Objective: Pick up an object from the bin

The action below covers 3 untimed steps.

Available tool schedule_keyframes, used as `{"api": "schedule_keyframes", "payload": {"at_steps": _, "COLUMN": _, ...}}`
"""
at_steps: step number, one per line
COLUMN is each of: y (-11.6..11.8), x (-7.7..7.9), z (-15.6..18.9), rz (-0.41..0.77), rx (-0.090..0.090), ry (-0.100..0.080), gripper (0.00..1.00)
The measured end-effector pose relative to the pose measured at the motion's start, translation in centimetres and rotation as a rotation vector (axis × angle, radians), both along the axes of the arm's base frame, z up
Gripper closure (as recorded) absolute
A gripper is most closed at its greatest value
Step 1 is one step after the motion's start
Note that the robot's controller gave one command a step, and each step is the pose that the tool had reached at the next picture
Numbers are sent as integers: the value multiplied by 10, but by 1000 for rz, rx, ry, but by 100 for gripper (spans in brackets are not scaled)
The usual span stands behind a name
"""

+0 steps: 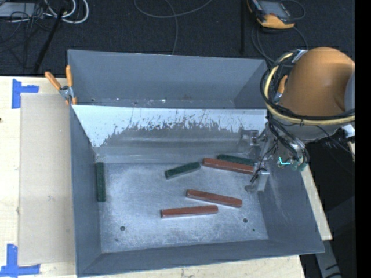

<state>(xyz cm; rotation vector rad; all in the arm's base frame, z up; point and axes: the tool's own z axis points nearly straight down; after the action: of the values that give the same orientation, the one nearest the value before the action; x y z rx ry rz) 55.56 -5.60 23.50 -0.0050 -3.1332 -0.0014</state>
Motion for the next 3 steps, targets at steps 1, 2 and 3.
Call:
{"api": "schedule_keyframes", "payload": {"at_steps": 1, "y": 14, "x": -5, "z": -118, "rz": -79, "rx": 0, "ry": 1, "gripper": 0}}
{"api": "schedule_keyframes", "payload": {"at_steps": 2, "y": 46, "x": -42, "z": -169, "rz": -38, "rx": 1, "ry": 1, "gripper": 0}}
{"api": "schedule_keyframes", "payload": {"at_steps": 3, "y": 45, "x": -39, "z": -166, "rz": -37, "rx": -1, "ry": -6, "gripper": 100}}
